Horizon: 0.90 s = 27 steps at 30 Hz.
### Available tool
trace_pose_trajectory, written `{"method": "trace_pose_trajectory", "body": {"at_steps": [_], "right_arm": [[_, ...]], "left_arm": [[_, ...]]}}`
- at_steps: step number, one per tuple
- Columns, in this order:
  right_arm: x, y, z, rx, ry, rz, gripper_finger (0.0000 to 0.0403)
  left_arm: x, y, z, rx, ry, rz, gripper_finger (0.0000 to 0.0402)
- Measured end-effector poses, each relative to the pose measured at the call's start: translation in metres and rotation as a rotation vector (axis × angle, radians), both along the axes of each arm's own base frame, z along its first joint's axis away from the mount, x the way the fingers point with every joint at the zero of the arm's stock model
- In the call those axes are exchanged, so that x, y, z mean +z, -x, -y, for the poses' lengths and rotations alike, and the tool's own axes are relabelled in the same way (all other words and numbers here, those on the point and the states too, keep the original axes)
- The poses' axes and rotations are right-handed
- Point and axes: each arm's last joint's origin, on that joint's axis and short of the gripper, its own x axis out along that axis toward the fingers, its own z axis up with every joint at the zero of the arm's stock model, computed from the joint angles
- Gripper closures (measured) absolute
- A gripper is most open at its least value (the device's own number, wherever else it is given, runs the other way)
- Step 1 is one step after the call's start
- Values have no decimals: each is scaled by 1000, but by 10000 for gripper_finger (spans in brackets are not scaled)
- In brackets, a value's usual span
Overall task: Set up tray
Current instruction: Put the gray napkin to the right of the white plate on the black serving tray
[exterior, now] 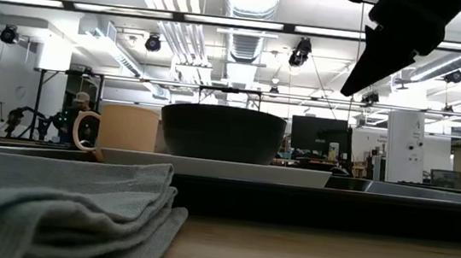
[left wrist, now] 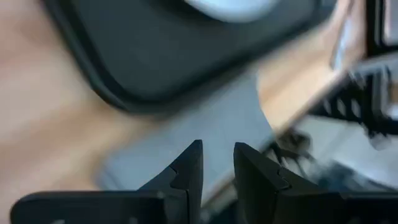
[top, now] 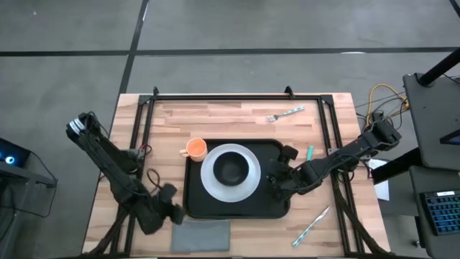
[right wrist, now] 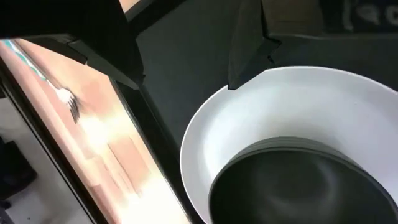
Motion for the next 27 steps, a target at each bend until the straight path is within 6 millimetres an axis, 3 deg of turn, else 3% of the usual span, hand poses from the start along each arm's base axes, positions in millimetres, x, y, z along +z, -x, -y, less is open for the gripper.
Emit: {"method": "trace_pose_trajectory", "body": {"at_steps": [4,14,19,27], "right_arm": [[0,0,0,20,13,-13,164],[-2,1,0,91,58,-72,134],[-5,3,0,125,76,-107,131],[-13,7,2,135,71,-148,131]], "left_arm": [[-15,-7,19,-18,37,-32,329],[-1,-8,75,73,27,-31,258],[-3,-20,101,116,-26,-88,234],[-6,-28,113,157,-98,-140,219]]}}
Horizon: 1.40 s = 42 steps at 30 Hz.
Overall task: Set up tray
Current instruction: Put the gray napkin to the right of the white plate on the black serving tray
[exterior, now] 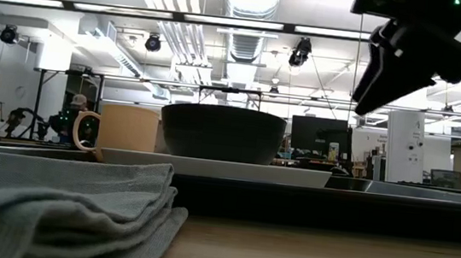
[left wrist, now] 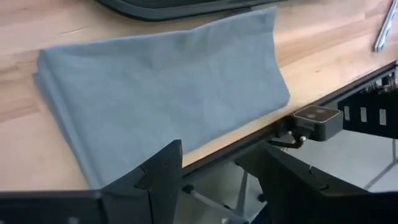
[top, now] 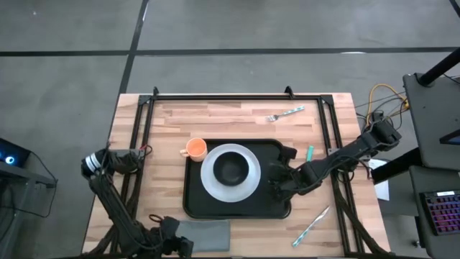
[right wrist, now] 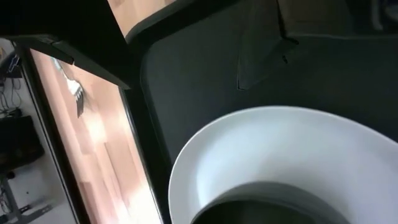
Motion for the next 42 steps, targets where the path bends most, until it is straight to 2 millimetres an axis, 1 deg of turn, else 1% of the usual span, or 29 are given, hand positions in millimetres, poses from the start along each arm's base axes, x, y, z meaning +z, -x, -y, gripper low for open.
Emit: {"method": "trace_pose_trajectory", "body": {"at_steps": [3,5,9,12,15,17,19,22,25,27,29,31,33,39,42], "right_arm": [[-5,2,1,1,8,-17,131],[-7,4,2,7,16,-30,131],[-7,4,2,36,33,-49,133],[-5,5,2,39,31,-41,131],[-3,5,3,41,28,-33,131],[-3,5,3,41,27,-31,133],[-2,5,3,44,28,-31,133],[-2,5,3,53,33,-37,130],[-2,5,3,55,34,-39,127],[-2,5,3,55,34,-39,125],[-2,5,3,58,35,-41,124],[-2,5,3,58,35,-42,124],[-2,5,3,58,35,-41,126],[-2,5,3,60,34,-43,124],[-3,6,3,64,37,-48,125]], "left_arm": [[-12,-4,-4,21,-54,5,218],[-15,-8,-8,22,-129,55,218],[-7,-10,-13,-40,-251,156,219],[-2,-13,-17,-26,-233,160,219],[-4,-19,-25,7,-229,139,219],[-6,-25,-27,24,-170,91,219],[-12,-27,-30,26,-98,-8,219],[-28,-24,-28,23,-21,-125,219],[-42,-10,-24,62,21,-161,219],[-50,2,-17,109,67,-137,219],[-56,9,-6,119,125,-59,219],[-59,11,4,103,176,11,219],[-63,13,9,105,160,56,219],[-65,15,12,103,148,49,219],[-62,21,16,80,163,-12,219]]}}
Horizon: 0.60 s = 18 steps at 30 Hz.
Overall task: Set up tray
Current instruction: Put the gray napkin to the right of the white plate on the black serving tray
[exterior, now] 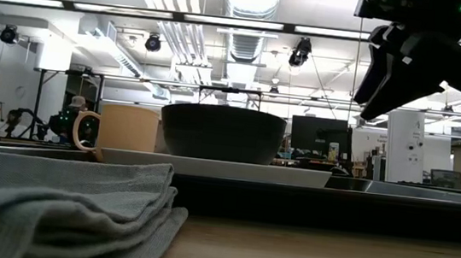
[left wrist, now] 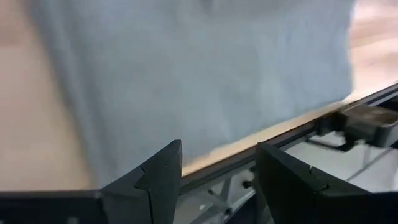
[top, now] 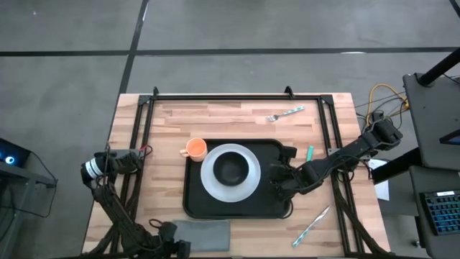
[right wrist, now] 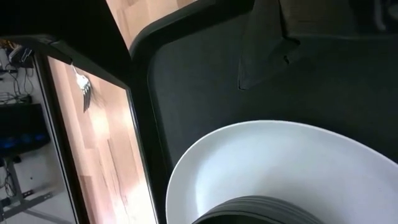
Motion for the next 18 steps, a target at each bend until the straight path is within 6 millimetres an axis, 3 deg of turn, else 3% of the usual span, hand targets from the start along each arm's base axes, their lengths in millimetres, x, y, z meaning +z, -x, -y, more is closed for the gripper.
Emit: {"method": "trace_pose_trajectory", "body": {"at_steps": [9,18], "right_arm": [[0,0,0,-1,2,-3,126],[-2,1,1,-3,2,-7,129]], "left_arm": [[21,10,-2,-17,-90,-160,219],[16,11,-9,-2,-129,-200,219]]}}
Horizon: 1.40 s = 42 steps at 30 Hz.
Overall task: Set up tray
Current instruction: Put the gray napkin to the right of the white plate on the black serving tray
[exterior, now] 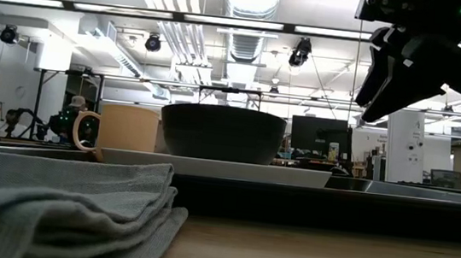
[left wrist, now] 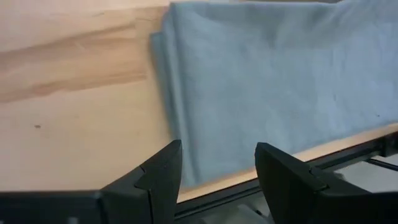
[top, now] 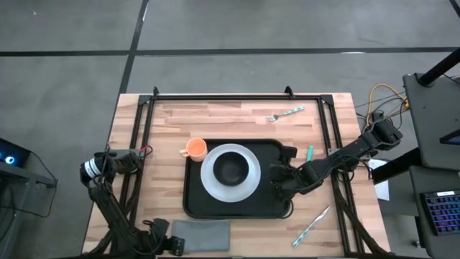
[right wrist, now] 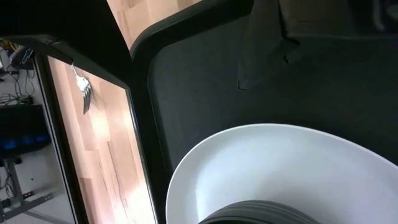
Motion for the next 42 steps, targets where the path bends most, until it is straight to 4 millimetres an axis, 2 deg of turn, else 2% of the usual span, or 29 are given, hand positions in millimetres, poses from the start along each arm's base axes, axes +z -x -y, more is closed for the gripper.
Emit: {"method": "trace_pose_trajectory", "body": {"at_steps": [8,17,23,35,38,42], "right_arm": [[-1,1,0,0,-3,-3,122],[-7,4,1,-3,4,-17,127],[-12,7,2,-3,10,-34,126],[-13,7,2,2,-11,-48,129],[-14,7,2,5,-24,-53,133],[-13,7,2,7,-25,-51,138]], "left_arm": [[-13,2,-8,13,-16,-69,219],[-17,1,-6,12,20,-51,219],[-35,-4,3,4,70,-50,219],[-42,-8,5,-12,35,-25,219],[-46,-9,4,-21,37,-25,235],[-50,-8,2,-30,32,-29,295]]}}
